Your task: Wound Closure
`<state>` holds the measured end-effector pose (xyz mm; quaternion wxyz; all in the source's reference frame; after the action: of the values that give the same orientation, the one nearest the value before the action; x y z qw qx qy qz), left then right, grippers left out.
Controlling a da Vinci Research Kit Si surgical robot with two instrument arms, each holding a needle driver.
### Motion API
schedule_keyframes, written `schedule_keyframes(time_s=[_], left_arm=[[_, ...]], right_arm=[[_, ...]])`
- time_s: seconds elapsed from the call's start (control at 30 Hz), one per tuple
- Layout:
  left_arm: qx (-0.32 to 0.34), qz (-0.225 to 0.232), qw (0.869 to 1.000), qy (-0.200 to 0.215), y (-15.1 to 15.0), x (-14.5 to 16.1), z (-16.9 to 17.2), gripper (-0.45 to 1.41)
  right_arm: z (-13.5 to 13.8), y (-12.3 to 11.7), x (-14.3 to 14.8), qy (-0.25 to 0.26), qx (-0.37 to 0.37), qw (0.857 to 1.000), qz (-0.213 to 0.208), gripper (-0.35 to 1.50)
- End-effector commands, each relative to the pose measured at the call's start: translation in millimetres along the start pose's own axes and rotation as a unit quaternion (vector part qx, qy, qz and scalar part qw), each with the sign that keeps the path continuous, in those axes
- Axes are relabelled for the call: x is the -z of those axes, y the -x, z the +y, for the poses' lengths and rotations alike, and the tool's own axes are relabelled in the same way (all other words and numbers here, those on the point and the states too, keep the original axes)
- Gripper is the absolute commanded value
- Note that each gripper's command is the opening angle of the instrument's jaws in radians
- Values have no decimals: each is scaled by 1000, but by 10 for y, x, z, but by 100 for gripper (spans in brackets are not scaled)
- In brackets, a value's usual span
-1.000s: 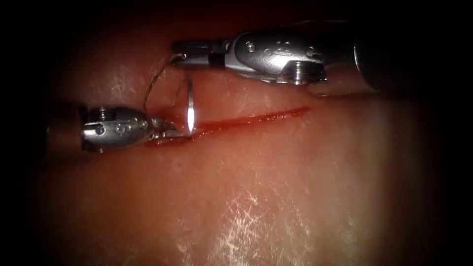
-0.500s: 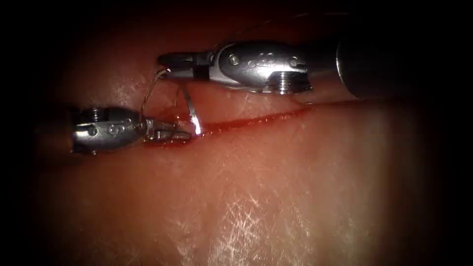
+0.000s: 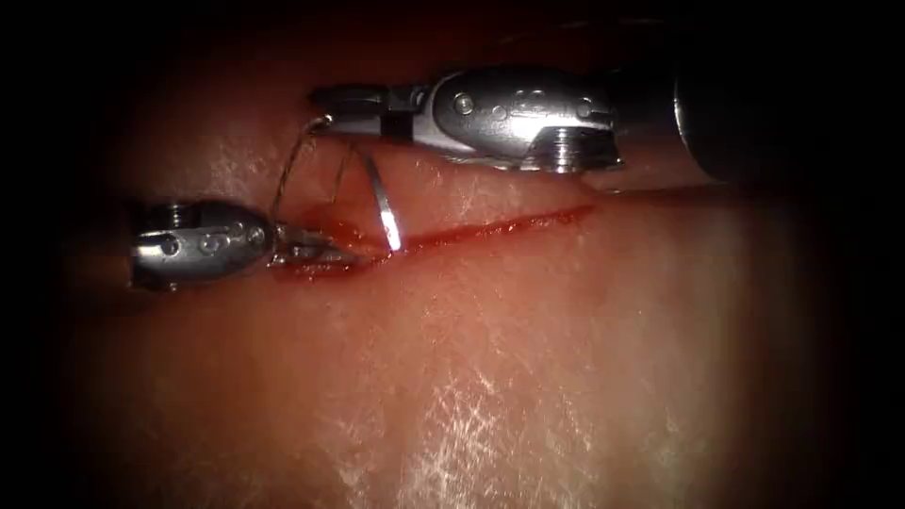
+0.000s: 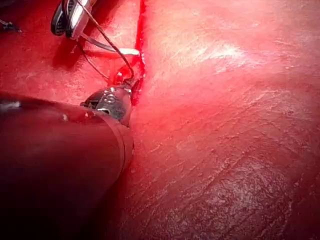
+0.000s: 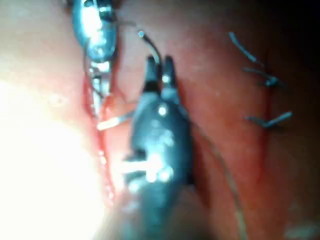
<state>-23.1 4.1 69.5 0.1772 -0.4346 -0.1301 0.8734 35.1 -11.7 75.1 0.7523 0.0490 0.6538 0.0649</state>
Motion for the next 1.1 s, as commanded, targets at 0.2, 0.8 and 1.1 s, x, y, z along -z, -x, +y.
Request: schedule_keyframes(time_s=[0.2,0.8,1.1], left_arm=[[-5,-2,1000,3,11,-7,-4,-21],[-4,-3,1000,7,9,0,-4,-21],[-4,-6,1000,11,9,6,-4,-21]], right_arm=[[-10,6,-21,14,0,1000,12,-35],[-28,4,-48,42,1,999,14,-35],[-39,4,-45,38,-5,999,11,-35]])
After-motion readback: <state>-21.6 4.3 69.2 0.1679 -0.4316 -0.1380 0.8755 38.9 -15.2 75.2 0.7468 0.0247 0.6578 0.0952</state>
